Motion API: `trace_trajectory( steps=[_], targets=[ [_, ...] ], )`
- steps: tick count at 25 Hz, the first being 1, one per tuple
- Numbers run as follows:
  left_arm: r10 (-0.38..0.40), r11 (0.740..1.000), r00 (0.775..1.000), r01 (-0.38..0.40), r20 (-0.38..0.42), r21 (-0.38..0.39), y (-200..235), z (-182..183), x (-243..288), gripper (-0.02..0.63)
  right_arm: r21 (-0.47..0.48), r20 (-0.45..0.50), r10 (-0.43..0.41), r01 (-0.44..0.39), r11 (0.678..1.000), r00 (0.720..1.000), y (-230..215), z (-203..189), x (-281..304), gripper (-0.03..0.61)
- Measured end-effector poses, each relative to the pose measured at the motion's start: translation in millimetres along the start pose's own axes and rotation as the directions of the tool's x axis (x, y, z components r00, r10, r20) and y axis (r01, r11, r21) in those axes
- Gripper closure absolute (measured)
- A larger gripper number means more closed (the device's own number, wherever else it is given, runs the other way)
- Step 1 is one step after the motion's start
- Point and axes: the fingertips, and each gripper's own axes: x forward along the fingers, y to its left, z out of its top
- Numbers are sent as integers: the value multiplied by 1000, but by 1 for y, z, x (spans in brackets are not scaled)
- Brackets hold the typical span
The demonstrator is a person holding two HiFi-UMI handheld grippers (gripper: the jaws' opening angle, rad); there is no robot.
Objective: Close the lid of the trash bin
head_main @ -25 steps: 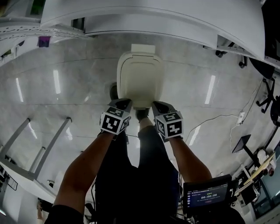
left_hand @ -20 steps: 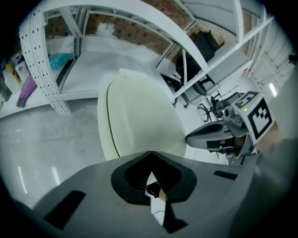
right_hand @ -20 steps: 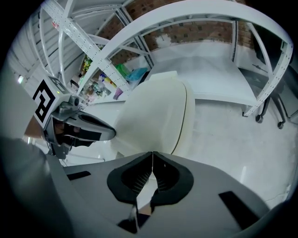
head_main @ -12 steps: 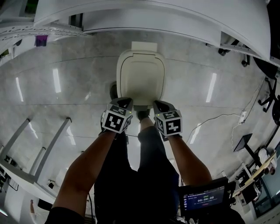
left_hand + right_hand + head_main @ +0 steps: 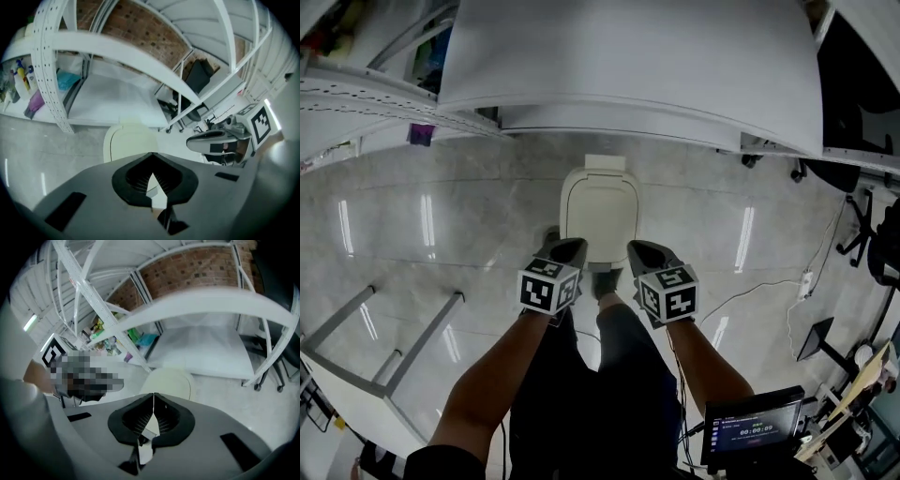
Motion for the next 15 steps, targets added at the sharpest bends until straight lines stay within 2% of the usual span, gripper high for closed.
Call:
trace_trajectory(
  steps=[2, 4, 8, 12, 15],
  targets=[
    [-21, 1000, 994, 19, 107, 22, -16, 45, -29, 623, -36, 87, 9, -6, 999, 996, 9, 48, -27, 569],
    [-47, 998, 975, 36, 219, 54, -36, 91, -64, 623, -64, 172, 16, -5, 998, 985, 19, 93, -57, 569],
    [-50, 994, 934, 11, 353, 112, -87, 150, -149, 623, -83, 302, 29, -4, 997, 953, 50, 153, -136, 569],
    [-66, 986, 884, -13, 464, 166, -128, 192, -229, 623, -111, 427, 58, -11, 994, 902, 84, 203, -209, 569],
    [-86, 976, 830, -40, 550, 212, -148, 229, -280, 623, -154, 524, 85, -4, 988, 848, 102, 251, -253, 569]
  ],
)
